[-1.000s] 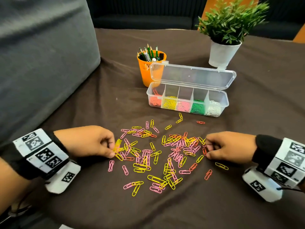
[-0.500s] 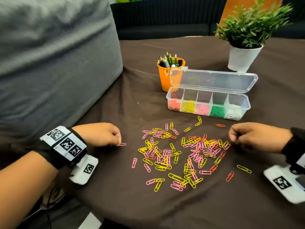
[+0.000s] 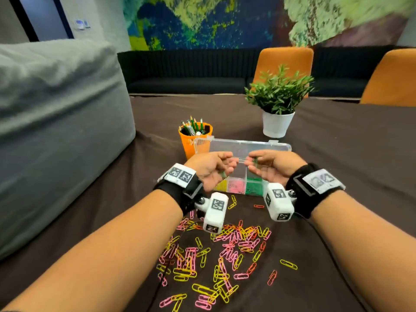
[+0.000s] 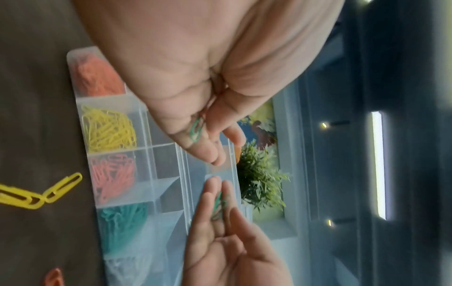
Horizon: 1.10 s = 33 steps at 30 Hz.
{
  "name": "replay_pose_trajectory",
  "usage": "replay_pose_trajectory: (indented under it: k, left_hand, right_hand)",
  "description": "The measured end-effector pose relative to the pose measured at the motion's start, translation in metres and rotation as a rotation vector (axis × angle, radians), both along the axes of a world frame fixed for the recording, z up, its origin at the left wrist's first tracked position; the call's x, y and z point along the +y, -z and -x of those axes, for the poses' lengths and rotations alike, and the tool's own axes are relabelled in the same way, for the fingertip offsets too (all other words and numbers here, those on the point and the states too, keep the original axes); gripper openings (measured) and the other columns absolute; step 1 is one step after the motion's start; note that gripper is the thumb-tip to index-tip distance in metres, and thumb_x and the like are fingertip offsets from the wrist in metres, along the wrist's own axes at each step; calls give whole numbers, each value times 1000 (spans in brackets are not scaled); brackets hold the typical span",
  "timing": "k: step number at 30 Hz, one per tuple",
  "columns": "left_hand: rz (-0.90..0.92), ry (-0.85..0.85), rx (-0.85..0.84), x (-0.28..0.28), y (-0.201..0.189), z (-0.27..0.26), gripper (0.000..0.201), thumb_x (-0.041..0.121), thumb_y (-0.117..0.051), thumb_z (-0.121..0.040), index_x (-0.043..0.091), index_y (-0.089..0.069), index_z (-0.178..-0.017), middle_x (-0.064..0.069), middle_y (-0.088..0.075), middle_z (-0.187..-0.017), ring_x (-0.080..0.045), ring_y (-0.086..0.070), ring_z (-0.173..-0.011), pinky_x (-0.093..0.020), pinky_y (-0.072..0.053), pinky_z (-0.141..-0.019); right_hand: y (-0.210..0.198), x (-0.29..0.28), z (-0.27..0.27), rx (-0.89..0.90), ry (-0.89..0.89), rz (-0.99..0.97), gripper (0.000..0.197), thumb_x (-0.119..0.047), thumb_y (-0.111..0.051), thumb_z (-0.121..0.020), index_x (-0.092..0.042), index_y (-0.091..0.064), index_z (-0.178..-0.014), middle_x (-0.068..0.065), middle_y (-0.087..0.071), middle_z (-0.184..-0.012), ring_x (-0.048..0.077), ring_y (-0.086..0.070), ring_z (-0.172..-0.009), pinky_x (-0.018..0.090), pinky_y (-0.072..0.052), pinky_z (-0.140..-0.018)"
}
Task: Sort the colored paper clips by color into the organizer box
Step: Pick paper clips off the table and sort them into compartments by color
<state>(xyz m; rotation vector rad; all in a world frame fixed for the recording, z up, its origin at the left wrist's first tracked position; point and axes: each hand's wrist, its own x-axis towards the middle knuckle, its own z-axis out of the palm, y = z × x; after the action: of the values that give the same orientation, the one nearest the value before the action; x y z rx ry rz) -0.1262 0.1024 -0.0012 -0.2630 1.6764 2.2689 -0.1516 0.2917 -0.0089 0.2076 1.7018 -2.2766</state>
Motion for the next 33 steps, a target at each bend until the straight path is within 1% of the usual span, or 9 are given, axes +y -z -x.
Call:
replay_pose_trajectory:
  k: [3, 6, 12, 19, 22, 24, 26, 29, 33]
  left_hand:
    - [-213, -75, -61, 0, 2, 15, 21, 13, -44, -102, 1, -59, -111, -24, -63, -117, -31, -63, -107, -33, -55, -84]
    - [-348, -67, -64, 2, 9, 25, 58, 52, -40, -102, 2, -55, -127, -29, -55, -130, -38, -54, -125, -43, -47, -101]
    - [-474, -124, -47, 23, 19, 30, 79, 75, -39, -90, 6, -58, -124, -26, -50, -135, -38, -47, -131, -47, -33, -116]
    - [-399, -14, -34, 53, 15, 26, 74, 81, -45, -77, 24, -60, -122, -18, -21, -161, -39, -5, -152, -60, -3, -120]
    - [-156, 70, 66, 33, 17, 13, 42, 46, -47, -99, 19, -56, -131, -13, -44, -148, -30, -31, -145, -42, -22, -119]
    - [159, 145, 213, 7, 21, 4, 16, 19, -54, -101, 13, -62, -113, -10, -63, -115, -21, -64, -108, -30, -48, -90]
    - [592, 305, 388, -22, 22, -7, 8, 6, -59, -96, 10, -66, -98, -10, -69, -94, -17, -66, -78, -25, -52, -68]
    - [1186, 592, 490, -49, 27, -18, 10, 12, -69, -89, 21, -73, -94, 0, -75, -93, -14, -68, -80, -24, -53, -71]
    - [1461, 784, 510, -36, 38, -36, 17, 33, -71, -87, 29, -74, -103, 16, -68, -89, -3, -62, -82, -21, -46, -78]
  right_hand:
    - [6, 8, 3, -122, 51, 181, 39, -24, -41, -100, 8, -62, -104, 26, -65, -107, 36, -69, -95, 42, -58, -80]
    - [11, 12, 5, -136, 60, 191, 61, -47, -39, -100, 10, -58, -112, 28, -62, -116, 40, -61, -113, 46, -53, -93]
    - [11, 10, 7, -80, 76, 46, 72, -63, -39, -95, 5, -62, -109, 21, -66, -111, 34, -63, -108, 46, -46, -101]
    - [0, 7, -9, 79, 140, -204, 21, -28, -60, -93, -11, -68, -83, 2, -69, -87, 15, -55, -81, 29, -39, -74]
    - [-2, 27, -30, 199, -7, -390, 11, -17, -60, -92, -11, -68, -88, 5, -71, -90, 17, -65, -81, 28, -46, -69]
    - [4, 40, -42, 238, -220, -631, 7, -11, -62, -91, -8, -68, -90, 5, -71, -85, 17, -65, -74, 25, -46, -60]
    - [16, 50, -45, 315, -443, -968, 8, -11, -64, -89, -11, -71, -95, 2, -70, -82, 14, -63, -74, 23, -49, -64]
    - [29, 45, -42, 431, -644, -1421, 24, -19, -64, -89, -24, -70, -112, -8, -70, -101, 9, -63, -91, 20, -47, -86]
    - [39, 18, -39, 492, -806, -1658, 35, -21, -58, -88, -26, -62, -122, -5, -65, -119, 19, -61, -108, 30, -48, -96]
